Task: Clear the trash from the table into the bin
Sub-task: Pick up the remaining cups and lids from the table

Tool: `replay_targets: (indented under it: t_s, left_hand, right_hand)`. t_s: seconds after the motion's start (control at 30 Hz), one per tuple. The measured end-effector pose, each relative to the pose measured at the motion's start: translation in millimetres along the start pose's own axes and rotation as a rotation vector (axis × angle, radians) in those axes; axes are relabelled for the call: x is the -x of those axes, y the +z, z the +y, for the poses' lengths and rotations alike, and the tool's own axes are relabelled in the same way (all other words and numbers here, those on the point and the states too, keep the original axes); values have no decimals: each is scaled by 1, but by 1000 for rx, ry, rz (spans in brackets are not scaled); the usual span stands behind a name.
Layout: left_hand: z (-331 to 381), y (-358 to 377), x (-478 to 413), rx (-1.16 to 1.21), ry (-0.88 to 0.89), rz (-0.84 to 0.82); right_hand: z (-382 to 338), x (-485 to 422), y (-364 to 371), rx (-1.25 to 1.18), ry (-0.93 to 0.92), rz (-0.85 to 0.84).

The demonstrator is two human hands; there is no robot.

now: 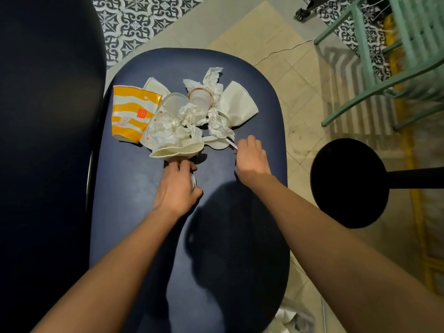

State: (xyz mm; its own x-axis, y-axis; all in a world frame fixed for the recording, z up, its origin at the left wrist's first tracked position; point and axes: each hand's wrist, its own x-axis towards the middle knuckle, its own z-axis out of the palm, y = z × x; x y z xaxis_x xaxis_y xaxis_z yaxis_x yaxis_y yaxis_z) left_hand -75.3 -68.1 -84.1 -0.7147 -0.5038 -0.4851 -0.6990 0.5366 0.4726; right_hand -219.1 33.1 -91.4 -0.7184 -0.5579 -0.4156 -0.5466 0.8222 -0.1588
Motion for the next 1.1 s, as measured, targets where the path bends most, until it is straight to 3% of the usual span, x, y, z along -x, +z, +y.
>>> replay_targets:
  t_s: [0.1,0.2,0.3,0.47,0.83,1.1]
  left_hand:
    - [-7,-2,5,61,-20,-1]
    - [-13,-6,9,96,-37,29]
    - [-20,-12,12,120,-62,56]
    - [-30,-20,17,142,-100,65]
    - [-43,-30,23,281,-185,94]
    - [-28,-31,38,324,-195,177]
  right_hand:
    - [-11,17,-5,-223,-3,-25]
    - [-33,37,-11,-417,-139,72]
    - [-57,46,-20,-520,-212,65]
    - [-78,35,-26,-439,-176,100]
    - [-76,33,-23,-420,-247,-6]
    - [-54,71,-33,-356,-197,64]
